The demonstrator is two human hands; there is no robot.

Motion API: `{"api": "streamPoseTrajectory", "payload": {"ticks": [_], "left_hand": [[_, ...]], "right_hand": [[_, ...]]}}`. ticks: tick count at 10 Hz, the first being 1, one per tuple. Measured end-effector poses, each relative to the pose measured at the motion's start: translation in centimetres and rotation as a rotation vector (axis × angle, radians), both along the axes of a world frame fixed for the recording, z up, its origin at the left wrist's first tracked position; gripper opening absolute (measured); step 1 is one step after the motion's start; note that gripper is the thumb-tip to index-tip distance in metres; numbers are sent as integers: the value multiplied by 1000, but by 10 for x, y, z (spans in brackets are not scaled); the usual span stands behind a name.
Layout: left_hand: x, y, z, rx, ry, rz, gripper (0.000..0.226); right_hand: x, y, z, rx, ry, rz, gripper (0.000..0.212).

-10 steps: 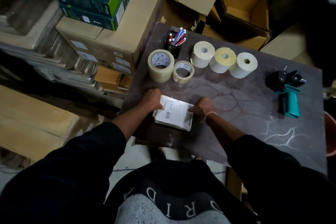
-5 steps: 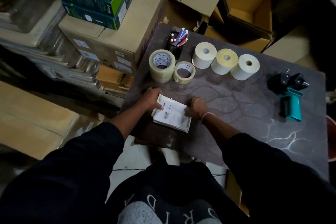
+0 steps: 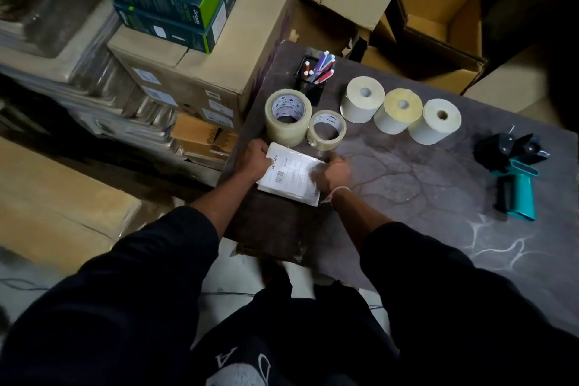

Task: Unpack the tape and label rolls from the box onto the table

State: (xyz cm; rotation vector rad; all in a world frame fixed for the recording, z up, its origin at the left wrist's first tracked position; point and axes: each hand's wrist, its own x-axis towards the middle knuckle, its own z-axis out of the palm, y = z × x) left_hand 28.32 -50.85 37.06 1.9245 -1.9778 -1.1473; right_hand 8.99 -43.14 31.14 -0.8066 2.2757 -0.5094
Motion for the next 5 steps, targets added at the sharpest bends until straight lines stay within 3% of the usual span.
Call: {"api": "streamPoseTrajectory", "payload": {"ticks": [3, 5], "left_hand": [[3, -2, 1, -78, -13, -40, 27], [8, 2, 9, -170, -158, -140, 31]], "right_hand": [[7, 4, 49, -72, -12, -42, 33], [-4, 17, 66, -28, -65, 10, 34]]}}
